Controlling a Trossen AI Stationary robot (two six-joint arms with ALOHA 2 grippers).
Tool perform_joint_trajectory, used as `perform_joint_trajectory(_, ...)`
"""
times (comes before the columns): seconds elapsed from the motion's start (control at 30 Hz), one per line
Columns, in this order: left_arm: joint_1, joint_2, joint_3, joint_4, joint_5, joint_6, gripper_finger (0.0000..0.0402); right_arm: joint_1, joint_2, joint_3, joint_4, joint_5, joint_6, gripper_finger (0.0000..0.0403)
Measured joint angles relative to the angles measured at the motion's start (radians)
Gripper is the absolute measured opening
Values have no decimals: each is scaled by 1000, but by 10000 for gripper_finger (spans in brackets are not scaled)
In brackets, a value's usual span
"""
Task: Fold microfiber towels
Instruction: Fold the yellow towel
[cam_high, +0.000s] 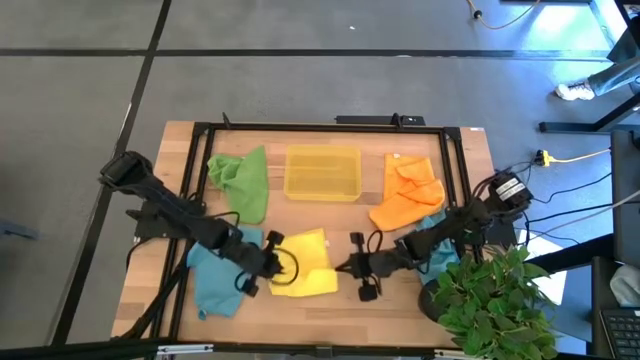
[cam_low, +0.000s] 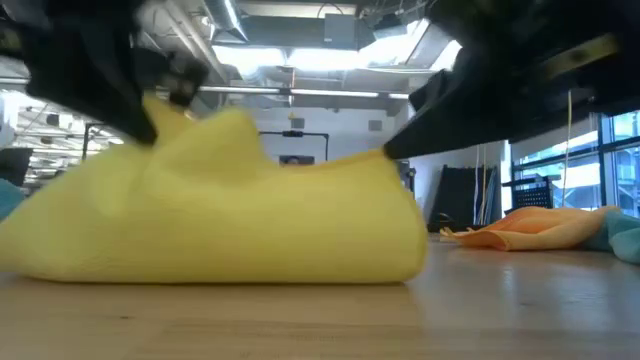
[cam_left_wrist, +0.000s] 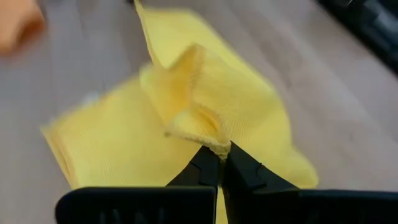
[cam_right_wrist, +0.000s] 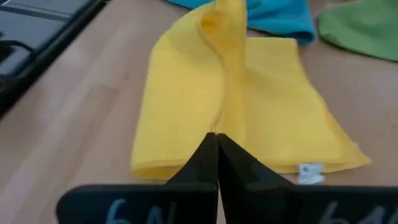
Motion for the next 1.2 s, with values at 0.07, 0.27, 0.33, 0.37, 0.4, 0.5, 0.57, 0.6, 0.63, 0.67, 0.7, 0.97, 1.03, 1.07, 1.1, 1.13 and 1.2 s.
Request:
perform_joint_trajectory(0.07,22,0,-24,9,30,-29,0,-19,0,0,1,-13,-1,0)
perform_joint_trajectory(0.27,31,0,-74,15,22,-53,0,-86,1,0,21,-24,-2,0)
perform_joint_trajectory(0.33,30,0,-78,7,0,-73,0,-115,13,0,18,-19,17,0)
perform_joint_trajectory(0.37,31,0,-80,-3,-16,-78,0,-127,20,-1,11,-19,23,0)
perform_joint_trajectory(0.4,31,0,-81,-21,-35,-88,0,-138,32,-1,11,-22,35,0)
perform_joint_trajectory(0.5,31,0,-83,-94,-74,-130,0,-174,65,-1,0,-44,66,0)
perform_joint_trajectory(0.57,31,0,-83,-135,-80,-159,0,-195,93,-1,8,-48,74,0)
perform_joint_trajectory(0.6,31,0,-83,-145,-81,-175,0,-204,107,-1,7,-47,76,0)
perform_joint_trajectory(0.63,31,0,-83,-148,-81,-181,0,-210,118,-1,11,-47,77,0)
perform_joint_trajectory(0.67,29,0,-83,-146,-81,-183,0,-217,128,-2,22,-48,80,0)
perform_joint_trajectory(0.7,25,0,-83,-145,-82,-183,0,-222,136,-2,33,-48,82,0)
perform_joint_trajectory(0.97,-2,0,-83,-132,-98,-209,0,-215,151,-2,116,2,42,0)
perform_joint_trajectory(1.03,-22,0,-83,-107,-88,-217,0,-209,151,-1,161,2,26,0)
perform_joint_trajectory(1.07,-37,0,-75,-93,-74,-213,0,-205,151,-1,181,2,17,0)
perform_joint_trajectory(1.1,-57,0,-61,-81,-68,-202,0,-201,151,-1,202,3,5,0)
perform_joint_trajectory(1.13,-77,0,-44,-75,-83,-193,0,-198,151,-1,226,4,-8,0)
perform_joint_trajectory(1.2,-111,0,-20,-103,-155,-176,0,-197,151,0,265,4,-21,0)
